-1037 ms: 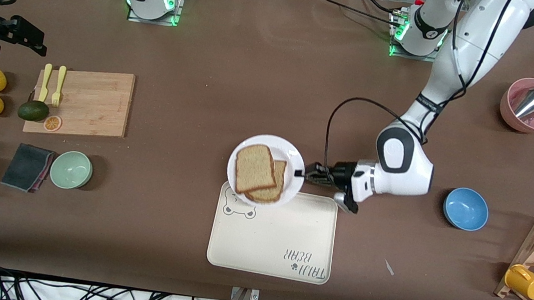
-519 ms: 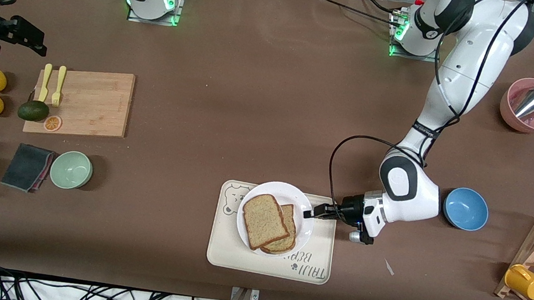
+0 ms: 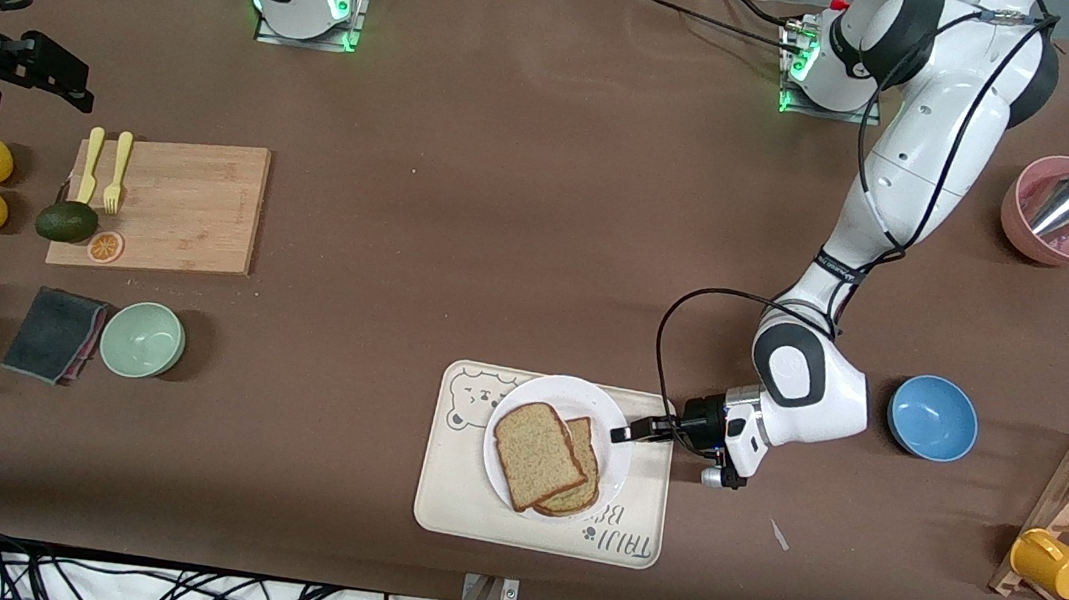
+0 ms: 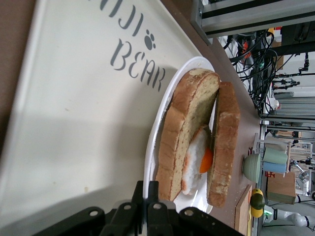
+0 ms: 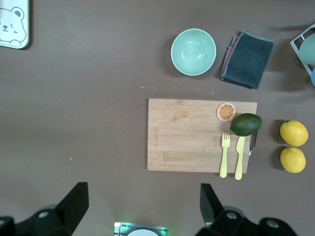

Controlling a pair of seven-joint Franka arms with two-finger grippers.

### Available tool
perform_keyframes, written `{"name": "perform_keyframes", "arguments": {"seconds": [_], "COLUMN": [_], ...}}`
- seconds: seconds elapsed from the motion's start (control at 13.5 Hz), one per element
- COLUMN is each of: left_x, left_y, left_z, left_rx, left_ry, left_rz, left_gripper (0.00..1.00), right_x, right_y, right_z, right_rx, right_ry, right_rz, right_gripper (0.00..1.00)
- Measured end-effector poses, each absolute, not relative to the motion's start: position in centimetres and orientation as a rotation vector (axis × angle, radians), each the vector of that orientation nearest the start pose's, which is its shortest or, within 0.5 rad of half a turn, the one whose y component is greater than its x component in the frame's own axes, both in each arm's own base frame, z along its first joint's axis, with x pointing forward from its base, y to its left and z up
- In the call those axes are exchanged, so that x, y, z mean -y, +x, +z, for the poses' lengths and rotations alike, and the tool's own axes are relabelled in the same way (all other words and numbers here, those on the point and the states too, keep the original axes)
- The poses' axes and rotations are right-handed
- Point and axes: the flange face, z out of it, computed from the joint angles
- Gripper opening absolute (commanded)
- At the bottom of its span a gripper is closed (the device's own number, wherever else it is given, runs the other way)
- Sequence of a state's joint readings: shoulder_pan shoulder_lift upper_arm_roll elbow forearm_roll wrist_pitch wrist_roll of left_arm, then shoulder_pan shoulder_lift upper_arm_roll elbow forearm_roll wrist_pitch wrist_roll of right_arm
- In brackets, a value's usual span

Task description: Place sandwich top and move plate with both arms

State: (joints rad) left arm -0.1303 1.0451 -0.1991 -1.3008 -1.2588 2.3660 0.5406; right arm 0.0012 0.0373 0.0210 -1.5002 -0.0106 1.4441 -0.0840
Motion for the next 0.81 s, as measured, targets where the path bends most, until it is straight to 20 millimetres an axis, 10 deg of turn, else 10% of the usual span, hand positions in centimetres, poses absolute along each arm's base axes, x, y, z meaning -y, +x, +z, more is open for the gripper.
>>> {"name": "perform_keyframes", "arguments": {"seconds": [0.07,0.37,0.81], "left_x": [21.7,21.0,16.3], "left_y": [71.4,72.6,75.1], "left_z": [12.2,13.7,21.6], "left_rx": [-0.230,-0.216,0.121], "left_ry": [2.114,2.121,2.323], "left_rz": [0.125,0.173,0.250], "left_gripper": [0.99,1.00,1.00], "right_x": [-1.1,-1.1,-1.1], "right_y": [55.3,55.3,55.3], "right_z": [62.6,62.6,62.6], "right_rx": [0.166,0.166,0.166], "right_ry": [-3.141,-3.141,-3.141], "right_rz": [0.147,0.148,0.149], "right_gripper": [1.00,1.00,1.00]}}
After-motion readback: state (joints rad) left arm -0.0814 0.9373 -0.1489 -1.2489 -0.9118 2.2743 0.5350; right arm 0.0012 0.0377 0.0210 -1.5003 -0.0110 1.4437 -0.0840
